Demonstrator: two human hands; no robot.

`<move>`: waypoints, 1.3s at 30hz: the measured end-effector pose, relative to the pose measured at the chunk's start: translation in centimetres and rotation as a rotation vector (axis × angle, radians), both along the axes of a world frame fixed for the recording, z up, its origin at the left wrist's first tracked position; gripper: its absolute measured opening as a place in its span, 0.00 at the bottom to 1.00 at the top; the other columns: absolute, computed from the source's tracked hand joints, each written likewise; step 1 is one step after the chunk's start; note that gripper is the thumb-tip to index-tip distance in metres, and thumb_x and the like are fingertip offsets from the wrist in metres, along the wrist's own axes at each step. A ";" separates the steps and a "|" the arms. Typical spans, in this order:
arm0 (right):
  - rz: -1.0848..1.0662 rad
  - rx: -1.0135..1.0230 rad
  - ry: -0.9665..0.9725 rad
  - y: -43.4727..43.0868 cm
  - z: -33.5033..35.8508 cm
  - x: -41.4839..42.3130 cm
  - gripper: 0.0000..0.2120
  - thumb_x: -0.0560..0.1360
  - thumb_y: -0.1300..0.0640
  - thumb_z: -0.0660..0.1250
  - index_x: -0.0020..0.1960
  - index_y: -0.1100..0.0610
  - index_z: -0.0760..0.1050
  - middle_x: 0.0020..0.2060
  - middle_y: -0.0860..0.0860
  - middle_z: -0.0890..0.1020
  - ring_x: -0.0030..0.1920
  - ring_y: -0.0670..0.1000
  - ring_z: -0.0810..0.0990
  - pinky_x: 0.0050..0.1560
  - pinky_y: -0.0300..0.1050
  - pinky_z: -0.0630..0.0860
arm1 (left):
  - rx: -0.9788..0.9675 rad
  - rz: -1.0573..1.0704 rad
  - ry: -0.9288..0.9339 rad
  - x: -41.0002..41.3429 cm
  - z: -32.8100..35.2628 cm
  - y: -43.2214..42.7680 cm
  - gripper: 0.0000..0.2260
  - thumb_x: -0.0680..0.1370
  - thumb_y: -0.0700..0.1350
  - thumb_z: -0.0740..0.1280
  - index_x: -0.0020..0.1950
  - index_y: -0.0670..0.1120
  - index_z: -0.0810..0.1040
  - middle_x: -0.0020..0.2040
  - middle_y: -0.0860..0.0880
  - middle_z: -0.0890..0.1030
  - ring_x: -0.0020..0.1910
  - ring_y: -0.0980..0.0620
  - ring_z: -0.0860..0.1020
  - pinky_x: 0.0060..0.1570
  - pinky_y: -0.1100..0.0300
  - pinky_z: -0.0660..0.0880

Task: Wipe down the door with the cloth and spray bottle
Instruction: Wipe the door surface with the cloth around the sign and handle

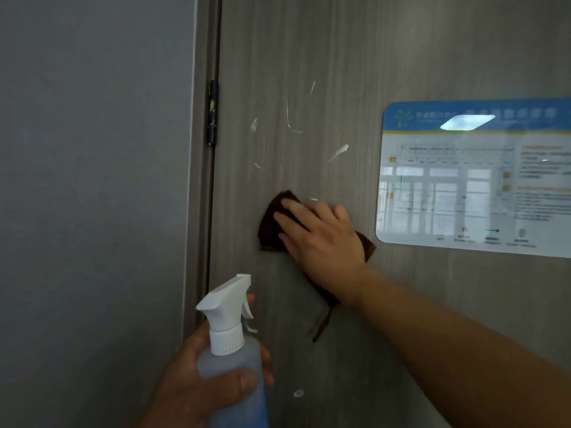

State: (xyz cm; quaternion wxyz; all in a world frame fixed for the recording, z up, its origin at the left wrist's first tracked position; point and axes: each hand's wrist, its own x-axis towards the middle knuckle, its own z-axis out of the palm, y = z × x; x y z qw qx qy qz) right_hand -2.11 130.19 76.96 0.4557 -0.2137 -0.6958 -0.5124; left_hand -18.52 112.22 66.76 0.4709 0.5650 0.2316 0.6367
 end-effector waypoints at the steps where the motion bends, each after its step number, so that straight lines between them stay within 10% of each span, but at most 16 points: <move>1: 0.000 0.002 0.037 0.0 0.7 -0.5 0.16 0.83 0.48 0.63 0.65 0.52 0.81 0.66 0.50 0.80 0.54 0.55 0.79 0.48 0.51 0.68 | -0.005 0.001 -0.007 -0.1 0.0 0.1 0.37 0.35 0.43 0.86 0.45 0.49 0.87 0.39 0.30 0.83 0.33 0.32 0.82 0.30 0.48 0.81; 9: 0.013 -0.013 -0.343 0.2 -9.9 2.6 0.16 0.81 0.46 0.64 0.65 0.51 0.80 0.65 0.52 0.80 0.51 0.55 0.80 0.47 0.51 0.68 | -0.021 0.027 0.013 -0.6 -1.5 0.3 0.48 0.38 0.45 0.87 0.58 0.48 0.81 0.39 0.32 0.83 0.34 0.33 0.82 0.34 0.46 0.81; 19: 0.047 -0.033 0.042 -0.1 0.6 -3.0 0.17 0.76 0.44 0.68 0.59 0.52 0.83 0.59 0.51 0.82 0.49 0.55 0.78 0.48 0.52 0.68 | -0.020 0.121 0.083 -1.8 -1.9 -0.8 0.50 0.39 0.48 0.87 0.60 0.43 0.75 0.42 0.32 0.83 0.38 0.32 0.83 0.36 0.50 0.81; 26: 0.092 -0.052 -0.359 -0.1 -10.7 -0.5 0.14 0.79 0.46 0.67 0.60 0.51 0.82 0.61 0.50 0.82 0.48 0.54 0.79 0.46 0.50 0.68 | -0.080 0.186 0.022 -2.8 -4.1 -1.4 0.52 0.39 0.47 0.86 0.61 0.37 0.74 0.41 0.29 0.82 0.35 0.31 0.81 0.36 0.46 0.81; 34: 0.045 -0.009 0.074 0.1 2.3 -4.7 0.15 0.77 0.47 0.68 0.60 0.51 0.83 0.60 0.50 0.82 0.49 0.57 0.78 0.48 0.53 0.68 | -0.049 0.246 0.043 -3.2 -4.6 -1.1 0.49 0.47 0.49 0.86 0.65 0.41 0.73 0.42 0.32 0.82 0.37 0.31 0.81 0.41 0.43 0.79; 39: 0.137 -0.097 -0.381 0.3 -10.1 -4.1 0.14 0.74 0.49 0.71 0.58 0.50 0.84 0.60 0.52 0.82 0.49 0.56 0.79 0.49 0.51 0.63 | -0.030 0.215 0.046 -2.6 -4.9 -1.4 0.41 0.52 0.48 0.85 0.64 0.49 0.77 0.43 0.30 0.81 0.38 0.33 0.81 0.40 0.48 0.78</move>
